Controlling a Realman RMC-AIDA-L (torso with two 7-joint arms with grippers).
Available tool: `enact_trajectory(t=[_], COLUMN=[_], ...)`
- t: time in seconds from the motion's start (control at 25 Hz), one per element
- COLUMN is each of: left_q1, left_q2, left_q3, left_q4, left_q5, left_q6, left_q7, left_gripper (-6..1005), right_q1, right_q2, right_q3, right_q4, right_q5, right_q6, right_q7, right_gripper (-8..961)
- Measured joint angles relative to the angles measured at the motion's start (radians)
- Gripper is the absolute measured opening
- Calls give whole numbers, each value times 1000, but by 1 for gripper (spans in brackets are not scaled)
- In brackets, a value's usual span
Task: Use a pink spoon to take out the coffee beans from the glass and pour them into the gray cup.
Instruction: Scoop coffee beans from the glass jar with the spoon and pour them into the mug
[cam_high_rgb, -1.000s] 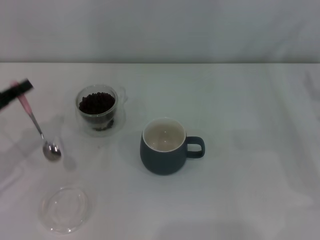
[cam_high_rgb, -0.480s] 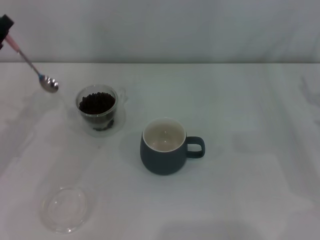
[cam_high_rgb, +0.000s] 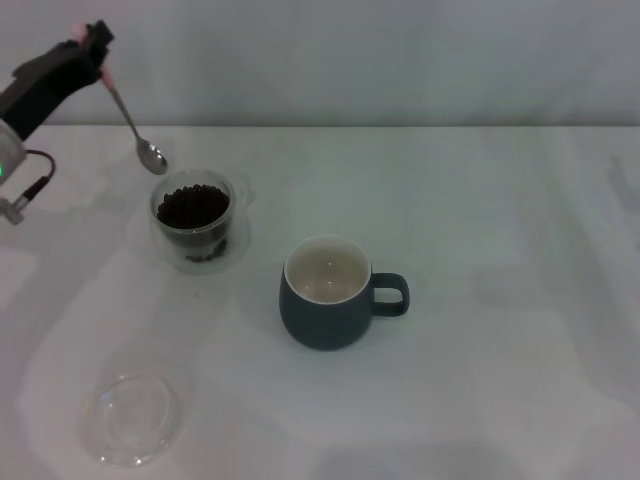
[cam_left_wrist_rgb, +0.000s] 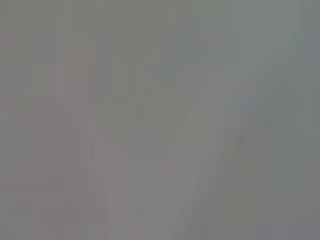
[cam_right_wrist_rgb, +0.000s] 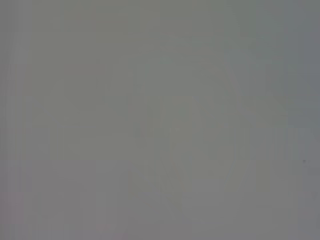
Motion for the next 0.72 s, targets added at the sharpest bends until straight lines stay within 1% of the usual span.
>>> enact_trajectory(t=[0.16, 0.4, 0.72], left_q1=[11, 56, 51], left_q2=[-3, -11, -12], left_q3=[20, 25, 21], left_q4=[-3, -3, -1], left_q5=[2, 0, -6], left_q6=[-2, 7, 7], left_q7=[-10, -7, -5], left_gripper=[138, 139, 139], right_q1=[0, 0, 5], right_q2=[-1, -1, -3], right_q3=[17, 22, 30], right_q4=[0, 0, 2], right_q5=[0, 0, 0], right_q6=[-1, -1, -4], right_q7=[0, 0, 1], right_gripper=[837, 837, 837])
